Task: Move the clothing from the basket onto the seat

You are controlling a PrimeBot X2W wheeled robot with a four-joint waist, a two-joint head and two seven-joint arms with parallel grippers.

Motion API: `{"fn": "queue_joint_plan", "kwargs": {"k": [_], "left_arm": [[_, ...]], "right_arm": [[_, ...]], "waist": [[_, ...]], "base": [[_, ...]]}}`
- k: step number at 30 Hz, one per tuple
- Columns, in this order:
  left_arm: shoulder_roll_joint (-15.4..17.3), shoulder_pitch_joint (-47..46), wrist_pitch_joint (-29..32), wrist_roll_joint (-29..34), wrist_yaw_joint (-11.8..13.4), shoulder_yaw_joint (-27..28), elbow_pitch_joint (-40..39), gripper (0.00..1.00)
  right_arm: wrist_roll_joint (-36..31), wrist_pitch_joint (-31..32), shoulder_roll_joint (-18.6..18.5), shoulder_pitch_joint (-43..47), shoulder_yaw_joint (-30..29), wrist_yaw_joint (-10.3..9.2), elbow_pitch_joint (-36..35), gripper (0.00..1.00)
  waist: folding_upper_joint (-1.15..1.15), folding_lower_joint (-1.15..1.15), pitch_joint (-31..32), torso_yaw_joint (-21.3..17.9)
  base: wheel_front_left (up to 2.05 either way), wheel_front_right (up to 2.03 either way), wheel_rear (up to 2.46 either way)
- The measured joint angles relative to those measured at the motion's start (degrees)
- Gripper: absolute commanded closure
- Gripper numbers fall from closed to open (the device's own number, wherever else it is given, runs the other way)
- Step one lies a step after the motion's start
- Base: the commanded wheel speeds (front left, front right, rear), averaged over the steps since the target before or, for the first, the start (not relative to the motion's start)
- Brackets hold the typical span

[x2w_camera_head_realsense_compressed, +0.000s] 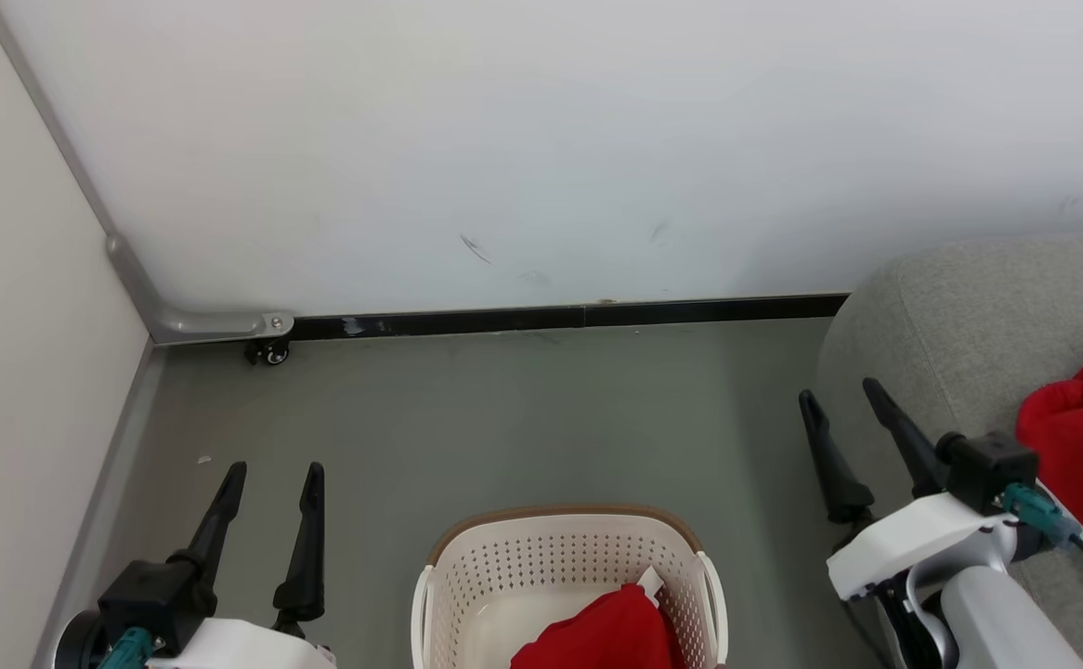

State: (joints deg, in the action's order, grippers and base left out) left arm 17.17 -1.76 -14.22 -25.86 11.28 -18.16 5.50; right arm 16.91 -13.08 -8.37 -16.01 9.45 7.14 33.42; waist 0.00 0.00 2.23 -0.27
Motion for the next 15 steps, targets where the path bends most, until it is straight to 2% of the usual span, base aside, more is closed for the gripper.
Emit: {"fn": "queue_joint_plan", "kwargs": {"k": [6,15], "left_arm": [[-0.2,1.3,0.0,0.5,0.5,0.5,0.2,0.0],[-1.0,1.5,0.0,0.9,0.5,1.1,0.5,0.0]], "right_arm": [[-1.5,0.7,2.5,2.8,-1.0,0.0,-1.9,0.0],[-3.8,2.0,3.7,6.9,-3.6,0.0,-4.9,0.0]], "waist": [[0.0,0.0,0.3,0.0],[0.0,0.0,0.3,-0.9]], "base": [[0.0,0.0,0.0],[0.0,0.0,0.0]]}}
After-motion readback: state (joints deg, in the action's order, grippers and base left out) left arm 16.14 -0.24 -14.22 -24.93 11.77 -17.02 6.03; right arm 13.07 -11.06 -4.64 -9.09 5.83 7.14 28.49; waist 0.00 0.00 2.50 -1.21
